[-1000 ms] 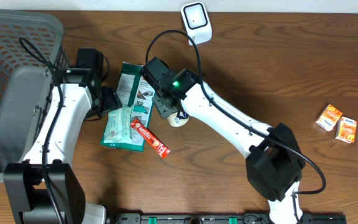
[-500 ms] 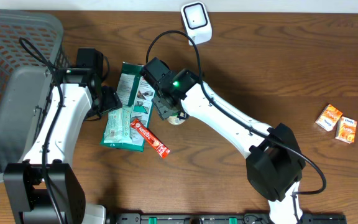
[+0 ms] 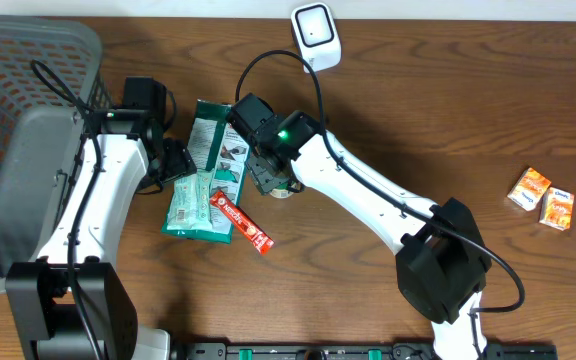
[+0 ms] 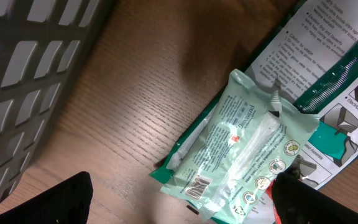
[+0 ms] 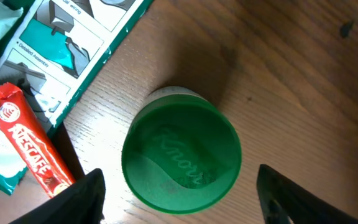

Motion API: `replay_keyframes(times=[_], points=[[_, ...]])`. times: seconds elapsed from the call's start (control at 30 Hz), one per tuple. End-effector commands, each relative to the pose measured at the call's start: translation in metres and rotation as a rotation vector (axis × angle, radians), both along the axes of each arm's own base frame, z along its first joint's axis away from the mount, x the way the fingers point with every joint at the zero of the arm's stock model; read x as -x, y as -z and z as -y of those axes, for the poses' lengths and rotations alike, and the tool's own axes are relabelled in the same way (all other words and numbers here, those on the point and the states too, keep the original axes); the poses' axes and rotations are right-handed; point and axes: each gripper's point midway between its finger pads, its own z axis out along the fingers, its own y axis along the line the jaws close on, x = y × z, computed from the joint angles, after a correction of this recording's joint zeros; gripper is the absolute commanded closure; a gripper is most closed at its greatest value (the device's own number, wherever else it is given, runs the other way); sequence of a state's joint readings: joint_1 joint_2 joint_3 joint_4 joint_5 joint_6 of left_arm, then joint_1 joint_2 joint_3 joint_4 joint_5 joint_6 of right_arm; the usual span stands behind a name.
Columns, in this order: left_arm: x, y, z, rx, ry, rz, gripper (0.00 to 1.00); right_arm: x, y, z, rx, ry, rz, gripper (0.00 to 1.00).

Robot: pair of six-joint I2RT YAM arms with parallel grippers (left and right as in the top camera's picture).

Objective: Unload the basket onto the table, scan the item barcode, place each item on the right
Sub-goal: 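Close the right gripper on the jar and lift it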

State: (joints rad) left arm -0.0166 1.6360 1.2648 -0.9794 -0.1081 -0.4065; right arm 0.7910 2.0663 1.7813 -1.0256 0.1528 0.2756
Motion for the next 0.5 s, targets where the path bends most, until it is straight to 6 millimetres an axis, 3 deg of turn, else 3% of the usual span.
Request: replay_keyframes(times=[0.0, 0.07, 0.13, 0.2, 0.33, 0.47], points=[[-0.003, -0.01, -0.003, -0.009, -0.003, 0.03, 0.07, -0.018, -0.051, -0.004, -0.095, 0.031, 0.079, 0.09], [-0.003, -0.01, -0.003, -0.008, -0.003, 0.03, 0.07, -0.019, -0.065, -0.004, -0.15, 0.099, 0.057, 0.08], [-0.003, -0.01, -0.003, -0.009, -0.003, 0.03, 0.07, -0.017, -0.078, -0.004, -0.235, 0.181, -0.016, 0.18], [-0.003, -0.01, -0.003, -0.009, -0.003, 0.03, 0.07, -0.013, -0.081, -0.005, -0.287, 0.179, -0.08, 0.17], [-0.003, -0.01, -0.003, -0.009, -0.003, 0.03, 0.07, -0.006, -0.06, 0.005, -0.275, 0.206, -0.203, 0.04], [-0.003, -0.01, -0.003, -0.009, -0.003, 0.03, 0.07, -0.006, -0.037, 0.002, -0.234, 0.208, -0.236, 0.01]])
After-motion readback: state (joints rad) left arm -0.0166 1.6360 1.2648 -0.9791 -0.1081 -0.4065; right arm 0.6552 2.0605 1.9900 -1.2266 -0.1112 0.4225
